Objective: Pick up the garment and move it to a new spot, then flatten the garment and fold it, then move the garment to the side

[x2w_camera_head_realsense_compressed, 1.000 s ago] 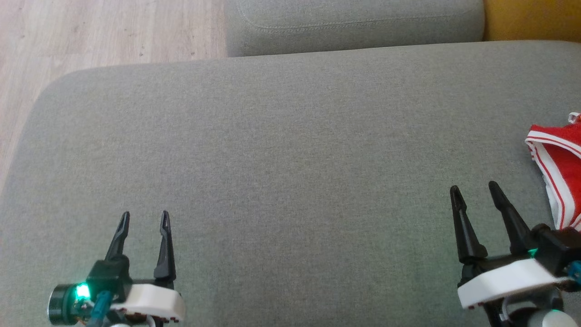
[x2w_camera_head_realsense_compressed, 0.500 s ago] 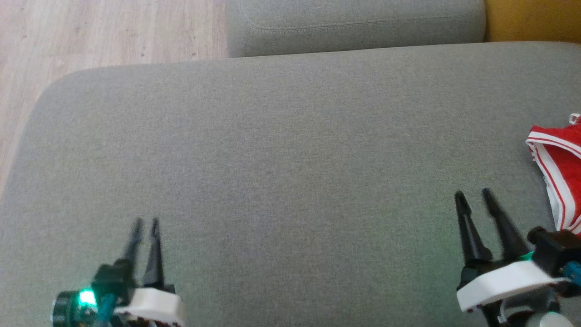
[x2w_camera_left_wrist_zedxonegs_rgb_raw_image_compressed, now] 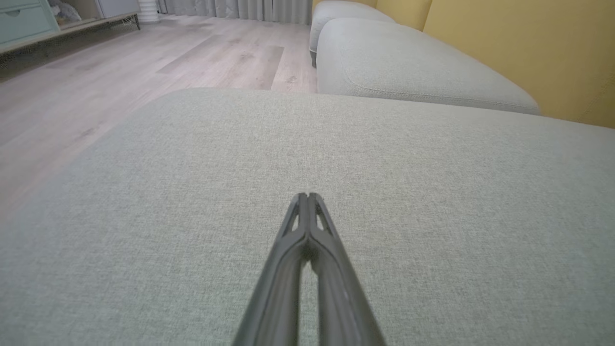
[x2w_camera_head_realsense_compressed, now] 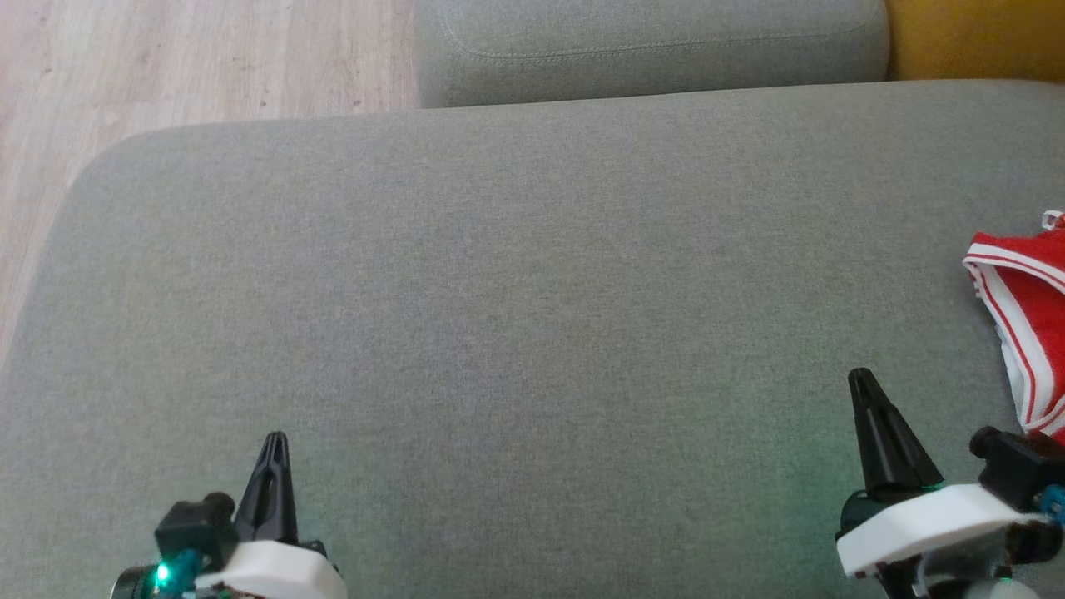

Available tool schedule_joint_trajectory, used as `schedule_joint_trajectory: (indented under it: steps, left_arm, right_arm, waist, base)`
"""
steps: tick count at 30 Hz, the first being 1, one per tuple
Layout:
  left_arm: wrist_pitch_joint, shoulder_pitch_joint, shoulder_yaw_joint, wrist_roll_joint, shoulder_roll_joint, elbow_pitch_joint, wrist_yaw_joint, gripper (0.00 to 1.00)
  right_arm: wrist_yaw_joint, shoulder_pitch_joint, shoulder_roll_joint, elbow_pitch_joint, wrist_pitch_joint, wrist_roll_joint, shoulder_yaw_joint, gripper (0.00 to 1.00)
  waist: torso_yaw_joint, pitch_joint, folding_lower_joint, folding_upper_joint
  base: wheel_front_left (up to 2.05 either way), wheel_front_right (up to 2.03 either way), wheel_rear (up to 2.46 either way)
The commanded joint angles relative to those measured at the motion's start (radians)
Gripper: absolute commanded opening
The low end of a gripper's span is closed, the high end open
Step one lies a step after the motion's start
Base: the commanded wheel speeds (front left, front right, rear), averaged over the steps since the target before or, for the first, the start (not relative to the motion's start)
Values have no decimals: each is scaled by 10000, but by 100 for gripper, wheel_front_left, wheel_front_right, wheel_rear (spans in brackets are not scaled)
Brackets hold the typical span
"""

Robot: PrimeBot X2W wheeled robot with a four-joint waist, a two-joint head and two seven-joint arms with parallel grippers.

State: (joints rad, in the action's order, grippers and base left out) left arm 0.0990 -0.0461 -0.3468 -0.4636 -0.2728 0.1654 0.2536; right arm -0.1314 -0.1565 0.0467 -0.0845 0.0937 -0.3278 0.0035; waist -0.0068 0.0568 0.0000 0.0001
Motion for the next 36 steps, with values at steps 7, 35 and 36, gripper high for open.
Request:
schedule_joint_trajectory:
  steps: [7,35,36]
  left_arm:
    - [-108,463,509,-869,44,-126,-306,0]
    - [-552,751,1483,-3775,540,131,-1252,0]
    - [-569,760,1519,-3878,559,139,-1285,0]
  right_arm:
    - [1,387,146,-59,-122,-1023,7,0]
    - [3,972,267,818,-206,-4328,-98,0]
    - [3,993,270,850,-207,-4444,-104,0]
  waist:
    - [4,-35,0,-1]
    - [21,-168,0,-1]
    - [22,-173,0,-1]
  base:
    - [0,0,0]
    - [0,0,0]
    - [0,0,0]
